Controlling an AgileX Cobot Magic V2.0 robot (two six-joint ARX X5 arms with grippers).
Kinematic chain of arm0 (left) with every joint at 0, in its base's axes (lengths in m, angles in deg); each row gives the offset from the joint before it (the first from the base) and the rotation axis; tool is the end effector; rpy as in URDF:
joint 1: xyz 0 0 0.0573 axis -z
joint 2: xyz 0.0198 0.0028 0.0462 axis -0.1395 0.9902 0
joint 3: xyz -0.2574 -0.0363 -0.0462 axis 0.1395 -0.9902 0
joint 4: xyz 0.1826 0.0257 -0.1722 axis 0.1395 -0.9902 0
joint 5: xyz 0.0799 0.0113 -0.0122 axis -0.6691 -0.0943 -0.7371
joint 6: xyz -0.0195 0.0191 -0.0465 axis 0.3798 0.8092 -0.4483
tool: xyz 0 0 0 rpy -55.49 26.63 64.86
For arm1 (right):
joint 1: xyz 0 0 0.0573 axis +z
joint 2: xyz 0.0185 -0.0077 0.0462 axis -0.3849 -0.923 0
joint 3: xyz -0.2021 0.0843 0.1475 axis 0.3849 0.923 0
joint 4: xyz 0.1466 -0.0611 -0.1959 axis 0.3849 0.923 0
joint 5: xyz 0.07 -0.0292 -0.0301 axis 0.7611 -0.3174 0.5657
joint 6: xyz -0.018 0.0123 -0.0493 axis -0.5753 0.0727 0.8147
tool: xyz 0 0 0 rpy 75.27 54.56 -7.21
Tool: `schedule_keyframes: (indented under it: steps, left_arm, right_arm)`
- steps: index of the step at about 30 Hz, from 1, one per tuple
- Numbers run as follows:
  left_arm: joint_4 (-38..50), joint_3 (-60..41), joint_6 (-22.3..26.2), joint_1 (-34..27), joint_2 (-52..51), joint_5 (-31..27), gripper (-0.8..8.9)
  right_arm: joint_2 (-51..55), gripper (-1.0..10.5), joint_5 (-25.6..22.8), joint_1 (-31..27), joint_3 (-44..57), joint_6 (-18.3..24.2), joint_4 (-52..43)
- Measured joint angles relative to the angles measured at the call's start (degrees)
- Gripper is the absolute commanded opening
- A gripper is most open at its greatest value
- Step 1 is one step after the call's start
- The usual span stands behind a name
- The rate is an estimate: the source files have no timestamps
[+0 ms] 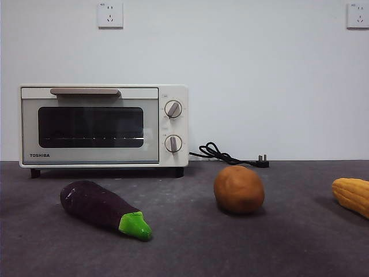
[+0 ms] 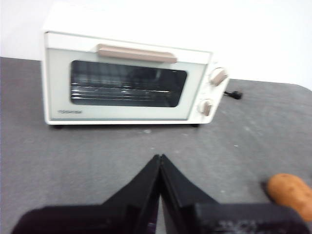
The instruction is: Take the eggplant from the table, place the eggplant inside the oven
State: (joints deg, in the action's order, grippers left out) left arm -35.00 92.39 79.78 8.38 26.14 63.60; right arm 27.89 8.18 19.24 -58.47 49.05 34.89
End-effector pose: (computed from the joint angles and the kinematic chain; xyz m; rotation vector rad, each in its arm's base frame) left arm 0.0919 -0.0081 0.2573 -0.2011 0.2189 -0.2520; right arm 0.0586 0.0050 0.2707 0.2479 0.0980 0.2289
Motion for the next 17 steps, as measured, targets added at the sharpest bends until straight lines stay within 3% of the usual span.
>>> schedule_keyframes:
  steps: [5,9,17]
  left_arm:
    - [-3.65,9.09,-0.02,0.0,6.8,5.01,-0.06]
    - [-7.32,17.07,0.13,0.0,12.02,7.91,-0.05]
    - [-15.37,34.8,3.06,2.12,21.35,8.44,-0.06]
  right_arm:
    - [-7.61,-0.1,3.87,0.09,-10.54,0.28,5.38]
    - [-13.77,-0.1,4.24,1.27,-18.38,0.76,7.72]
    - [-25.57,-0.1,7.41,4.98,-33.92,3.08,15.3]
